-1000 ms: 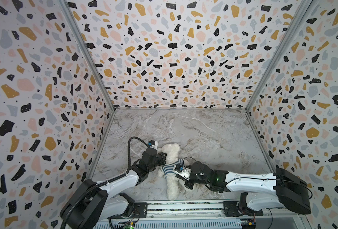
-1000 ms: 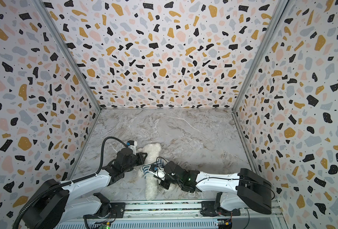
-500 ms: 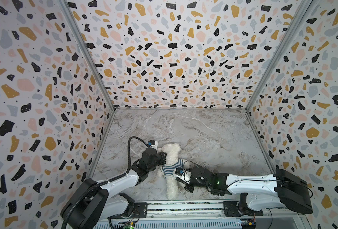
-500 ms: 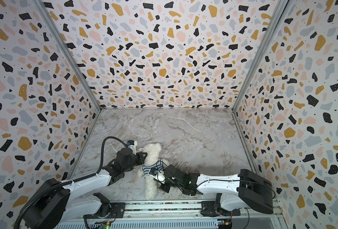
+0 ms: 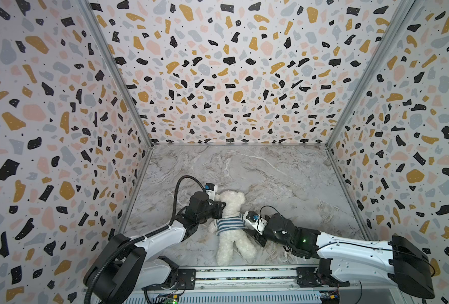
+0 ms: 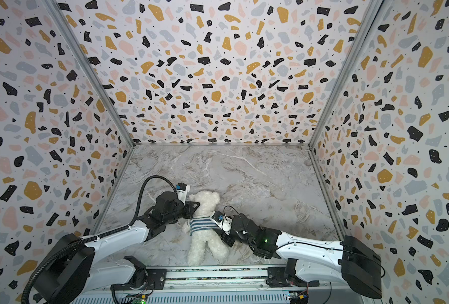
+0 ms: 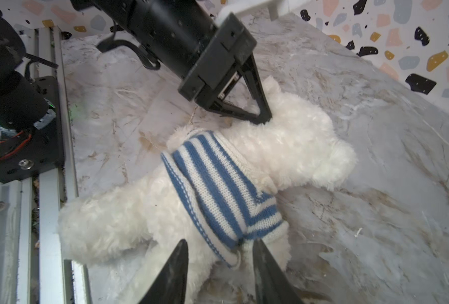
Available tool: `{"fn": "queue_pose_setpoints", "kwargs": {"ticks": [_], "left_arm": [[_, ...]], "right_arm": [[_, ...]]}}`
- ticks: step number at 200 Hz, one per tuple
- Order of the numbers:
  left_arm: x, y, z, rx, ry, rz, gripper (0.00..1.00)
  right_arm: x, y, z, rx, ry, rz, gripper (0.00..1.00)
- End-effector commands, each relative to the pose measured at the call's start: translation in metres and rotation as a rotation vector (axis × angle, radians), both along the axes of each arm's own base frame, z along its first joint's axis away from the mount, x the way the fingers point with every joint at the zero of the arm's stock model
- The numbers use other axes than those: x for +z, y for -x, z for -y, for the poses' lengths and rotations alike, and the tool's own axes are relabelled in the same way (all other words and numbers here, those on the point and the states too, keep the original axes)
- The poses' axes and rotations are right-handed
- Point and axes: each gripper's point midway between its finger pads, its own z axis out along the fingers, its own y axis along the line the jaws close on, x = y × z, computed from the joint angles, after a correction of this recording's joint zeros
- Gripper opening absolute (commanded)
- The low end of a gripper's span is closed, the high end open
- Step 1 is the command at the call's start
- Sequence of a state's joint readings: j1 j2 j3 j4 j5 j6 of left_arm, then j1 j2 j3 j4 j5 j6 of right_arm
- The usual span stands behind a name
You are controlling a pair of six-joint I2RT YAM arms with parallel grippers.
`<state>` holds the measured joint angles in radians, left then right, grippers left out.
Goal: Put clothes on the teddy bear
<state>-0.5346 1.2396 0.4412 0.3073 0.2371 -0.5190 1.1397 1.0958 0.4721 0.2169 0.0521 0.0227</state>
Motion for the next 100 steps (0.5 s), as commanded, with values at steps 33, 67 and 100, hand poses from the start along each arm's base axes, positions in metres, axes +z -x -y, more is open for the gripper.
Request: {"fn": "queue_pose_setpoints", "kwargs": {"ticks": [33, 67, 100], "left_arm": [[0.013, -0.004, 0.010, -0.069, -0.006, 0.051, 0.00], [0.012, -0.004, 0.010, -0.072, -0.005, 0.048, 0.00], [0.013, -0.004, 0.011, -0.077, -0.002, 0.048, 0.00]], "right_arm": [[-0.023, -0.003, -0.009, 0.048, 0.047, -0.017, 0.40], [-0.023, -0.010, -0.013, 0.039, 0.047, 0.003, 0.37], [-0.023, -0.014, -0.014, 0.038, 0.039, 0.019, 0.32]]}}
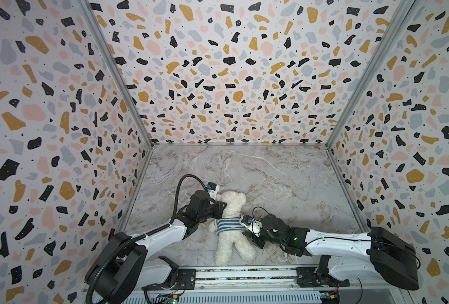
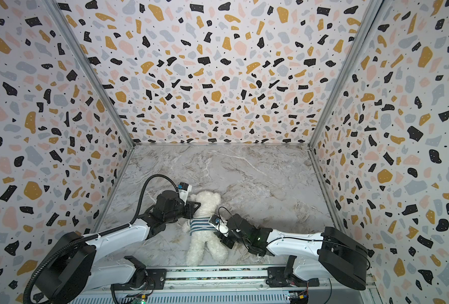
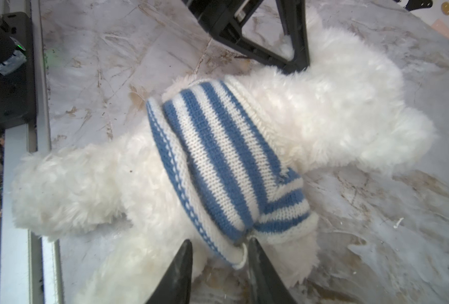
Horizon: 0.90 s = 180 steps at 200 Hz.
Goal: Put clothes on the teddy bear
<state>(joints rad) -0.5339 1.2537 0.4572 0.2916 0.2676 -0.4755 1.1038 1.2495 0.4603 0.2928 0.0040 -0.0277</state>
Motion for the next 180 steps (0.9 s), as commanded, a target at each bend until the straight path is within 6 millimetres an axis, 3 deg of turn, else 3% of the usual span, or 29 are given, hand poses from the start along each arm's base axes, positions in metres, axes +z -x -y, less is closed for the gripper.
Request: {"fn": "queue_pose_setpoints", "kwargs": {"ticks": [1, 38, 76, 110, 180], "left_arm": [[0.014, -0.006, 0.007, -0.030, 0.016, 0.041, 0.00], [0.015, -0.008, 0.007, -0.023, 0.022, 0.040, 0.00], [0.016, -0.010, 0.006, -0.005, 0.025, 0.040, 0.00], [0.016, -0.015, 0.002, 0.033, 0.013, 0.039, 0.00], [0.024, -0.025, -0.011, 0.141, 0.021, 0.062, 0.00]], "right_arm": [[0.017, -0.007, -0.009, 0.009, -0.050, 0.042, 0.31], [0.011, -0.001, -0.015, 0.063, -0.032, 0.031, 0.10], [0.007, 0.015, -0.016, 0.134, -0.016, 0.034, 0.00], [0.010, 0.039, -0.016, 0.215, -0.009, 0.090, 0.00], [0.008, 0.069, -0.016, 0.319, -0.006, 0.106, 0.00]]}}
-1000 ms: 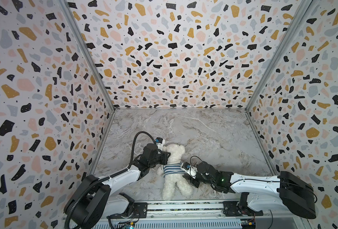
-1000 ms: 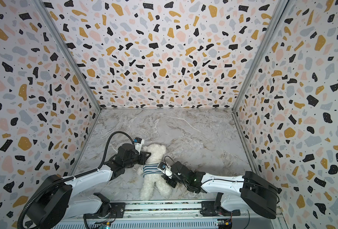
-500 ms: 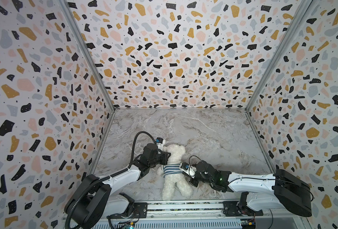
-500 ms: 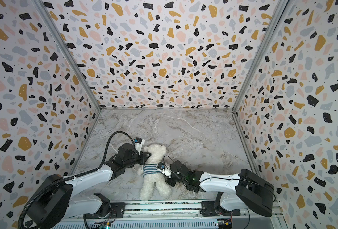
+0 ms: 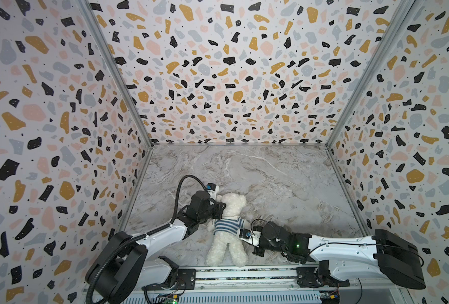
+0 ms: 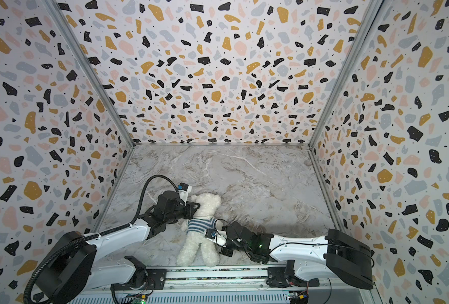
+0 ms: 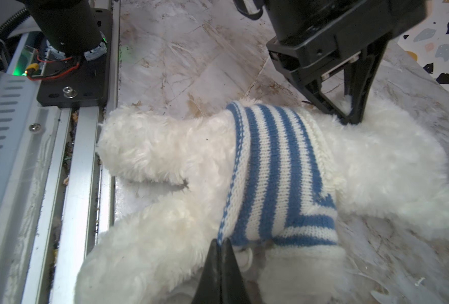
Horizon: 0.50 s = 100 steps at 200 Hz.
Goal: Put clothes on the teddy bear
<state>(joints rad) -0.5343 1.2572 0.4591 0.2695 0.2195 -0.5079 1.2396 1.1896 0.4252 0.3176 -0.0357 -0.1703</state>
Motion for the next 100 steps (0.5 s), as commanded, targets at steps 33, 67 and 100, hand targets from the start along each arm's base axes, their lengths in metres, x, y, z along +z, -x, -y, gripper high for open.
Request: {"fn": "queue_pose_setpoints", "kwargs": {"ticks": [33, 67, 100], "left_arm": [[0.038, -0.023, -0.002, 0.099, 0.081, 0.098, 0.00], [0.037, -0.020, -0.001, 0.092, 0.098, 0.091, 0.00], [0.041, -0.012, 0.002, 0.059, 0.126, 0.086, 0.00]], "right_arm": [[-0.012, 0.017, -0.005, 0.079, 0.032, -0.026, 0.00], [-0.020, 0.005, -0.010, 0.030, 0.028, -0.064, 0.00], [0.009, -0.014, -0.003, -0.038, -0.061, -0.043, 0.05]]}}
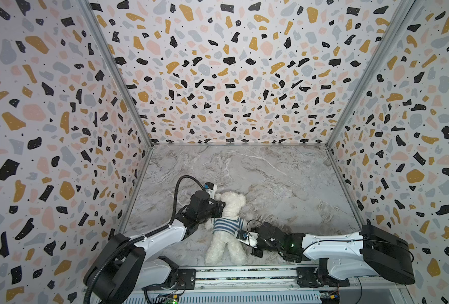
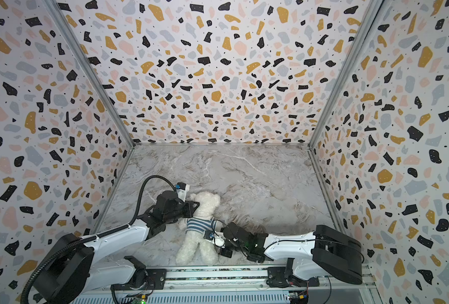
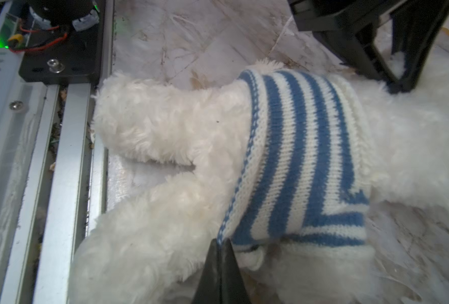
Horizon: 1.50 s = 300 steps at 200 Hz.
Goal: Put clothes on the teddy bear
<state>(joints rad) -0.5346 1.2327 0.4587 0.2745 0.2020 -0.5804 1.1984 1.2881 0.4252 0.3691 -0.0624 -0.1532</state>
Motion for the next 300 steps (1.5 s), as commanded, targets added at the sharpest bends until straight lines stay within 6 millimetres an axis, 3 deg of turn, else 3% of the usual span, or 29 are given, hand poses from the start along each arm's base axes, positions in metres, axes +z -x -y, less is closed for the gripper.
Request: {"fn": "queue_pose_setpoints", "kwargs": {"ticks": [1, 30, 55, 90, 128, 172, 242, 300], "left_arm": [[0.033, -0.009, 0.004, 0.007, 0.076, 0.101, 0.00], [0.042, -0.001, 0.005, -0.015, 0.093, 0.108, 0.00], [0.047, 0.005, 0.006, -0.031, 0.107, 0.098, 0.00], [0.049, 0.011, 0.001, -0.024, 0.091, 0.070, 0.00], [0.054, 0.013, -0.004, -0.008, 0.084, 0.074, 0.00], [0.055, 0.010, -0.003, -0.005, 0.082, 0.076, 0.00], [0.059, 0.007, -0.003, 0.008, 0.086, 0.084, 0.00], [0.062, 0.001, -0.007, 0.041, 0.068, 0.097, 0.00]], "right_arm": [[0.031, -0.003, -0.002, -0.013, -0.096, 0.003, 0.06], [0.060, -0.011, -0.002, -0.033, -0.111, 0.061, 0.22], [0.084, -0.011, -0.015, 0.009, -0.130, 0.111, 0.32], [0.095, -0.015, -0.043, 0.071, -0.110, 0.154, 0.35], [0.084, -0.013, -0.064, 0.121, -0.067, 0.145, 0.32], [0.071, -0.006, -0.068, 0.147, -0.042, 0.116, 0.27], [0.065, -0.005, -0.067, 0.151, -0.017, 0.118, 0.01], [0.061, 0.032, -0.060, 0.278, -0.015, 0.117, 0.00]]}}
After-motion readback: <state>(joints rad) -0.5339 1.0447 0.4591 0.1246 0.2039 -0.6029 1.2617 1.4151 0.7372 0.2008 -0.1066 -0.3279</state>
